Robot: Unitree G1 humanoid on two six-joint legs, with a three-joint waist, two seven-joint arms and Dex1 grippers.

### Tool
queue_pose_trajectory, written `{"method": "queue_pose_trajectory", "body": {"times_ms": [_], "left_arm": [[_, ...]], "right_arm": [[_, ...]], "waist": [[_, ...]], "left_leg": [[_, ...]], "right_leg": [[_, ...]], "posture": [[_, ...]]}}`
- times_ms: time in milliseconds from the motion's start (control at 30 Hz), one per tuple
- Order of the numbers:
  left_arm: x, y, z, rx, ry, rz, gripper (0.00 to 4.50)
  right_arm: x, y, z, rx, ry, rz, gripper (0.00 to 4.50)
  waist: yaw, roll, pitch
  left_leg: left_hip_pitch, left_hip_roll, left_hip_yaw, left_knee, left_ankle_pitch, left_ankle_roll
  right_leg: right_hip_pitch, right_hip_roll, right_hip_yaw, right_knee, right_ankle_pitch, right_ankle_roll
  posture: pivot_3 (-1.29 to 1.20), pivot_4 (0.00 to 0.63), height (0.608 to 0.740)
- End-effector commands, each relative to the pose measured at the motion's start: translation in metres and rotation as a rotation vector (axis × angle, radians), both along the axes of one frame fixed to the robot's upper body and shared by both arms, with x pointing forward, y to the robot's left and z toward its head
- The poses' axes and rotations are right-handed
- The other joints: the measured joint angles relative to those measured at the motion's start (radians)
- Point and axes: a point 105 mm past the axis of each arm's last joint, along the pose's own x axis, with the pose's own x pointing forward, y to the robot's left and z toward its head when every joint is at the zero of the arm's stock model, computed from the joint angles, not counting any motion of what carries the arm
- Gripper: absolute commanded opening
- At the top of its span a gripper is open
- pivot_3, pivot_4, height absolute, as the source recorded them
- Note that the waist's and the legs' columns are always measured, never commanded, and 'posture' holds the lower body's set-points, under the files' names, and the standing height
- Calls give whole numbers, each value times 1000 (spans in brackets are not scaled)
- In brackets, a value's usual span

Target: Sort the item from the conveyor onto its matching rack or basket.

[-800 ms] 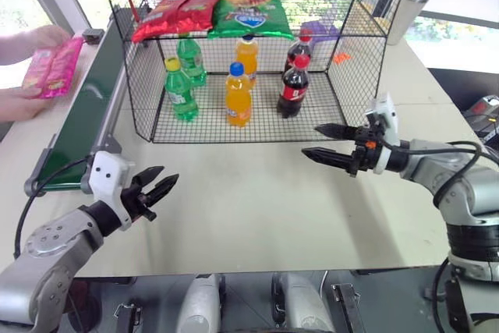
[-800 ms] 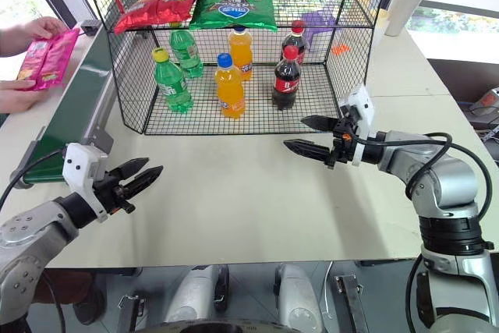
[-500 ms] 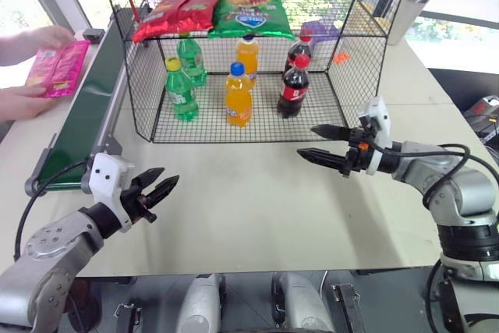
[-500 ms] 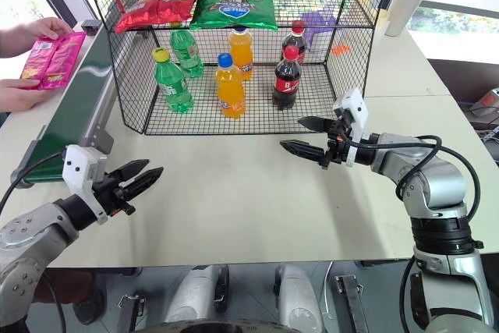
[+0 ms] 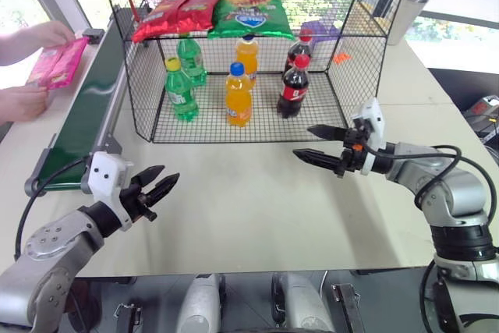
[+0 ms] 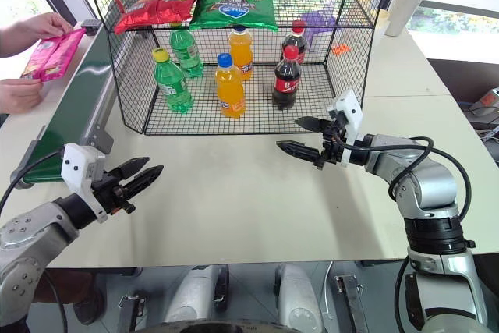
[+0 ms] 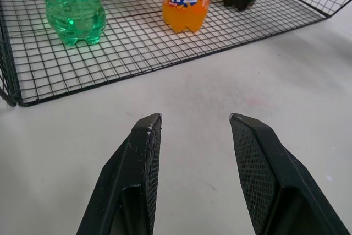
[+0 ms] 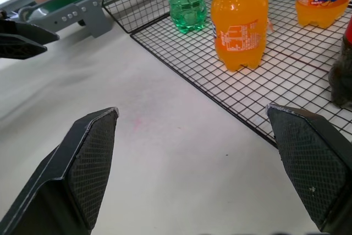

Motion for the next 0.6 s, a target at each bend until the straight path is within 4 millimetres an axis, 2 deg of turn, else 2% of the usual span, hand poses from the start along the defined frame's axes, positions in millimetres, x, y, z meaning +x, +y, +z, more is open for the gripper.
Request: {"method": "queue_pose_trajectory", "body": {"times_ms": [33, 600], "left_arm": [[-1, -2, 9, -6, -37, 0, 2039], [6, -5, 13, -1, -53, 6, 2039]], "right_arm": [[2, 6, 9, 3, -44, 13, 4445], [8, 7, 11, -2, -75, -13, 4445]], "waist": [[-1, 0, 0], [-1, 0, 0]], "left_leg": [[0, 0, 0, 0, 0, 0], [0, 0, 0, 0, 0, 0]], "right_leg": [[0, 0, 0, 0, 0, 0], [0, 0, 0, 0, 0, 0]], "posture": [[0, 150, 740], [0, 150, 740]]}}
